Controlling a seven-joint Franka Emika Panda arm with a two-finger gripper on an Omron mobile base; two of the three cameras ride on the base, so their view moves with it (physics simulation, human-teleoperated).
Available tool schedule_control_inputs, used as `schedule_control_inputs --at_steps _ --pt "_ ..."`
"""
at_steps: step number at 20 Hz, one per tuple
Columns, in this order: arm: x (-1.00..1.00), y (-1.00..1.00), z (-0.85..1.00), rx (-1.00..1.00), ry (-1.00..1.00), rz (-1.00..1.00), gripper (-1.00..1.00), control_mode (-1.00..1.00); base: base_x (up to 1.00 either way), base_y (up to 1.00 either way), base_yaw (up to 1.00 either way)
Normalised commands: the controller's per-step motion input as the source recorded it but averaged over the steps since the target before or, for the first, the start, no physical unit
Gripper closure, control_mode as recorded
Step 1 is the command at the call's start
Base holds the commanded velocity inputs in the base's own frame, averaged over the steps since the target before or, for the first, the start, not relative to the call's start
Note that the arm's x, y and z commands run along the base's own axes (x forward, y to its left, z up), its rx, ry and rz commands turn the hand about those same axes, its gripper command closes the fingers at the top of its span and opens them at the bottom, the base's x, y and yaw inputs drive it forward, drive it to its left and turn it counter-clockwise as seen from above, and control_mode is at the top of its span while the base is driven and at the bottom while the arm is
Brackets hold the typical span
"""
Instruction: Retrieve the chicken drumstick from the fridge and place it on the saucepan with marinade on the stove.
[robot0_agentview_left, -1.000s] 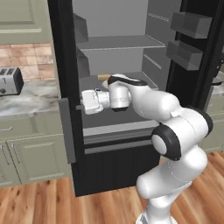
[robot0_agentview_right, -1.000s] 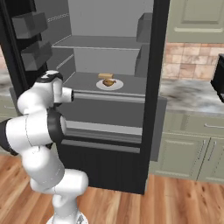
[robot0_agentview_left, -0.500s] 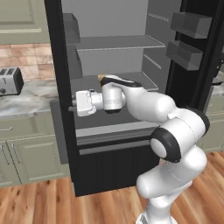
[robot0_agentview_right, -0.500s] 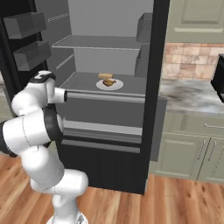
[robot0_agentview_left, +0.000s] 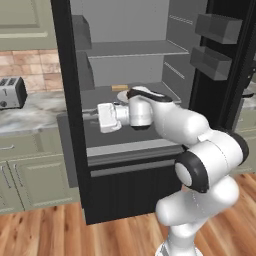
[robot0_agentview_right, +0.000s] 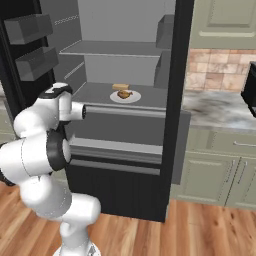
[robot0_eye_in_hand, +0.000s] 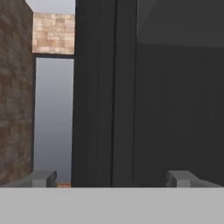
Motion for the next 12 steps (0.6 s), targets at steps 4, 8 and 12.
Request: schedule_control_inputs --at_steps 4,8,12 --pt "-0.17 -0.74 0.03 0.0 0.0 -0.08 -1.0 -1.0 0.0 0.0 0.0" --pt "-0.14 -0.58 0.0 -0.04 0.0 -0.15 -1.0 -1.0 0.0 0.0 0.0" --pt "-0.08 -0.39 0.0 -0.06 0.0 -0.25 -1.0 -1.0 0.0 0.0 0.0"
